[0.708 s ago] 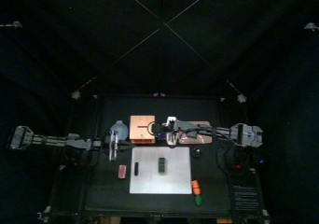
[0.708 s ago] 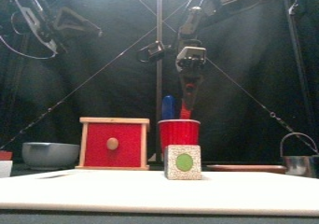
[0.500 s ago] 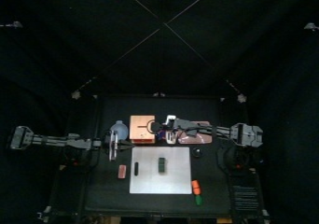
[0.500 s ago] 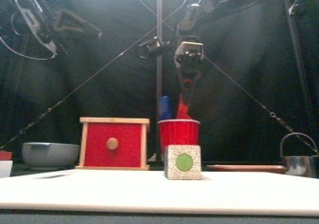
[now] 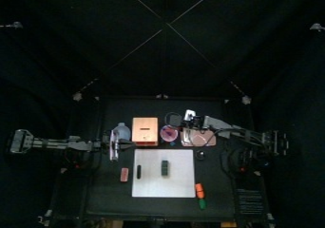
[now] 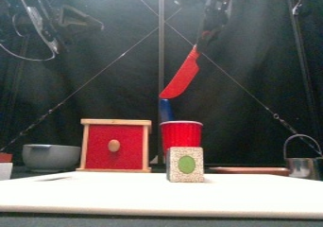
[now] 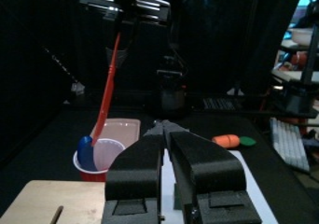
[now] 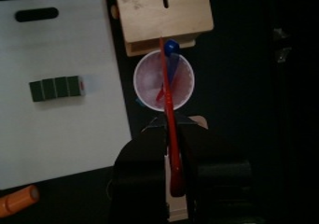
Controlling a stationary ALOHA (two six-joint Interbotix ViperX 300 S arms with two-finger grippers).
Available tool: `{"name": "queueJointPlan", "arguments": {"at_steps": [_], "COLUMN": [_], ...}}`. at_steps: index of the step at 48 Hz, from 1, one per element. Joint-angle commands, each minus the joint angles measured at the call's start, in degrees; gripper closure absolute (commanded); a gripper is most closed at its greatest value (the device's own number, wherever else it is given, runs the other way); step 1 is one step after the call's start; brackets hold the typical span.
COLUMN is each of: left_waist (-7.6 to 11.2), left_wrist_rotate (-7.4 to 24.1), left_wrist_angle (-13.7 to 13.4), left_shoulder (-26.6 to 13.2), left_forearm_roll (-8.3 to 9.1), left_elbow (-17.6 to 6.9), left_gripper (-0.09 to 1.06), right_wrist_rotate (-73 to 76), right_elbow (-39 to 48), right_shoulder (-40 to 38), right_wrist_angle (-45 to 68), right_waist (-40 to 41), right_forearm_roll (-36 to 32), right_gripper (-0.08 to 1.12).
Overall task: Cut the sushi into 4 pieces with the knife
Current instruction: Grasp knife edge with left hand
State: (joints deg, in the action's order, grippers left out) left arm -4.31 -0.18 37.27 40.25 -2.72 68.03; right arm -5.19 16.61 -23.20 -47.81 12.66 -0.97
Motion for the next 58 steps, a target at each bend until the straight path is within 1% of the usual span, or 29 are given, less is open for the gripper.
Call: {"name": "queueJointPlan", "arguments": {"at_steps": [1, 3, 7, 12, 17, 21, 22, 26, 30, 35, 42, 51, 58], "left_waist": [-0.09, 0.09, 0.18, 0.62, 1.05, 1.41, 1.58, 1.58, 1.58, 1.23, 1.14, -0.35, -0.88], "left_wrist_rotate": [0.0, 0.0, 0.0, 0.1, 0.3, 0.3, 0.3, 0.4, 0.4, 0.4, 0.5, 0.6, 0.6], "left_wrist_angle": [0.7, 0.7, 0.7, 0.7, -0.1, -1.7, -2.5, -5.4, -7.2, -7.2, -7.2, -6.7, -5.9], "left_shoulder": [-0.7, -1.2, -2.6, -4.8, -7.8, -9.8, -10.5, -12.5, -14.9, -17.7, -21.0, -25.5, -28.7], "left_forearm_roll": [-1.05, -1.32, -1.32, -1.14, -0.7, -0.26, -0.26, -0.09, 0.26, 0.26, 0.53, 0.7, 0.97], "left_elbow": [-1.0, -1.2, -1.9, -3.3, -6.1, -8.3, -9.1, -10.9, -12.2, -13.4, -15.9, -18.8, -20.0], "left_gripper": [0.43, 0.39, 0.31, 0.16, 0.0, -0.06, -0.06, -0.06, -0.06, -0.06, -0.05, -0.04, 0.01], "right_wrist_rotate": [1.8, 2.5, 2.5, 2.6, 2.6, 2.5, 2.5, 2.5, 2.5, 2.3, 2.3, 2.3, 2.2], "right_elbow": [6.9, 11.3, 17.8, 25.2, 30.8, 33.7, 34.1, 35.3, 36.0, 36.4, 36.2, 35.9, 35.9], "right_shoulder": [-6.3, -8.7, -12.1, -15.6, -17.0, -17.1, -17.1, -16.4, -15.6, -14.9, -13.7, -12.8, -12.8], "right_wrist_angle": [12.7, 18.4, 27.1, 37.1, 43.1, 45.4, 45.9, 47.6, 49.7, 51.8, 52.8, 52.8, 53.0], "right_waist": [-2.7, -3.7, -4.8, -5.5, -5.6, -5.6, -5.7, -5.9, -6.1, -6.1, -6.5, -6.7, -6.8], "right_forearm_roll": [1.7, 1.8, 1.8, 2.4, 3.3, 4.1, 4.3, 4.5, 4.5, 4.3, 3.9, 3.8, 3.8], "right_gripper": [0.98, 0.98, 0.98, 0.98, 0.98, 0.98, 0.98, 0.98, 0.98, 0.98, 0.98, 0.98, 0.98]}}
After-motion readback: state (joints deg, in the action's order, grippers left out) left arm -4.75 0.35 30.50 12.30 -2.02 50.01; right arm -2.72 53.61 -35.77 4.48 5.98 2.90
